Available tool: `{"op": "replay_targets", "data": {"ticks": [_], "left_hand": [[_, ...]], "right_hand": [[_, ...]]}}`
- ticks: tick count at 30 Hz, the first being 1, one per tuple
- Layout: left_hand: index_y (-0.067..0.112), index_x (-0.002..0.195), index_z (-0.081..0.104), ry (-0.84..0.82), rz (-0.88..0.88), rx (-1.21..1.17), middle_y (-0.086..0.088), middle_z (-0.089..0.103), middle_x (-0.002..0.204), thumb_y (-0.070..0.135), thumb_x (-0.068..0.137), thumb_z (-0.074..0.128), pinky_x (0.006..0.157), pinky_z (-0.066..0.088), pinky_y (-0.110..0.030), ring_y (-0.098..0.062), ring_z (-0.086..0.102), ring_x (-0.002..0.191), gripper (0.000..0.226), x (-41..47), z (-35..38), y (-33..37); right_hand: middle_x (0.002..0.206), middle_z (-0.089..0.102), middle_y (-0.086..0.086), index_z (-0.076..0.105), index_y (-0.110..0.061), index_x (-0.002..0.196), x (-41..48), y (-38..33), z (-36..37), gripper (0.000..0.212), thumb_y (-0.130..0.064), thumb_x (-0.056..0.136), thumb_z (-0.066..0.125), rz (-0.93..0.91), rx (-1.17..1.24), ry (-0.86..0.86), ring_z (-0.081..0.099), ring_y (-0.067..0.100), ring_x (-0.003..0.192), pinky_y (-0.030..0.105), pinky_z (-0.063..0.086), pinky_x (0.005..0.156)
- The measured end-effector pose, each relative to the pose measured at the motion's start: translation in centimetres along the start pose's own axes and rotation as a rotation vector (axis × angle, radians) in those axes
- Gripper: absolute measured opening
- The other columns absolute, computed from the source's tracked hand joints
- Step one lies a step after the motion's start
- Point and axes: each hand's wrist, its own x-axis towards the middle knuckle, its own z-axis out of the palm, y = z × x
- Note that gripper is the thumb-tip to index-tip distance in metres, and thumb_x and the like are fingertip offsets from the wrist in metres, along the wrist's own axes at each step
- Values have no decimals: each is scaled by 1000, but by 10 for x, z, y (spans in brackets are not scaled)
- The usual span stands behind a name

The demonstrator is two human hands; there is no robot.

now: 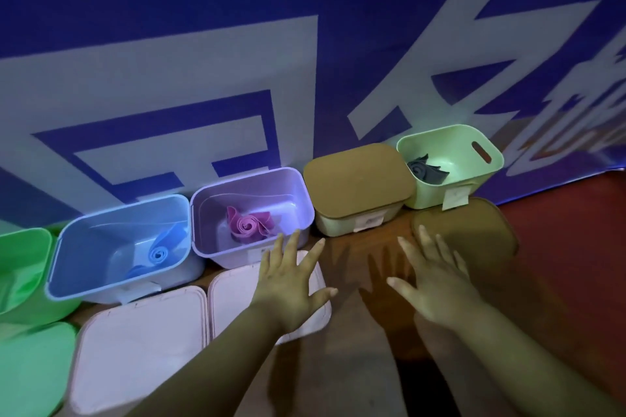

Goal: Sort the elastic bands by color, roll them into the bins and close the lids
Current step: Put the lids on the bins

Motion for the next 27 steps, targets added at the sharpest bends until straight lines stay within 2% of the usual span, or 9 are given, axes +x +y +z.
{"op": "replay_targets", "data": {"ticks": [4,9,12,15,22,27], "left_hand": [[49,151,-7,-19,39,-5,-5,-9,165,83,80,22,120,2,-52,-35,-11,150,84,-19,14,11],[50,149,-11,-85,59,-45,-5,-14,164,80,83,32,121,0,-50,-34,-12,150,85,-23,31,43],[50,150,-8,-109,66,-62,-5,-12,164,80,80,30,122,5,-48,-33,-9,151,85,-8,48,72],[51,150,-6,-122,19,-97,-4,-9,165,83,76,27,122,9,-47,-31,-6,151,88,17,65,111],[50,150,-8,-249,-86,-180,-1,-14,164,77,84,39,120,4,-47,-28,-12,151,86,83,89,211],[51,150,-7,-280,-178,-214,-1,-3,166,79,81,37,121,6,-47,-26,-8,151,87,120,105,248]], "right_hand": [[163,-20,-2,0,-42,153,-31,13,12,84,-76,85,35,49,36,-38,-15,26,151,51,4,121],[163,-21,-2,1,-42,153,-42,53,25,85,-77,84,37,83,41,-79,-14,28,151,52,6,121],[163,-19,-1,2,-42,153,-35,90,26,86,-76,84,38,92,36,-98,-12,31,151,51,6,121],[163,-19,-3,1,-42,153,-17,135,21,86,-76,84,38,83,28,-122,-12,33,150,50,5,120],[163,-18,-8,4,-43,153,39,236,6,86,-74,83,42,56,23,-196,-10,38,150,50,8,120],[162,-20,-14,2,-45,152,77,279,2,85,-71,83,46,16,69,-237,-9,42,149,52,11,119]]}}
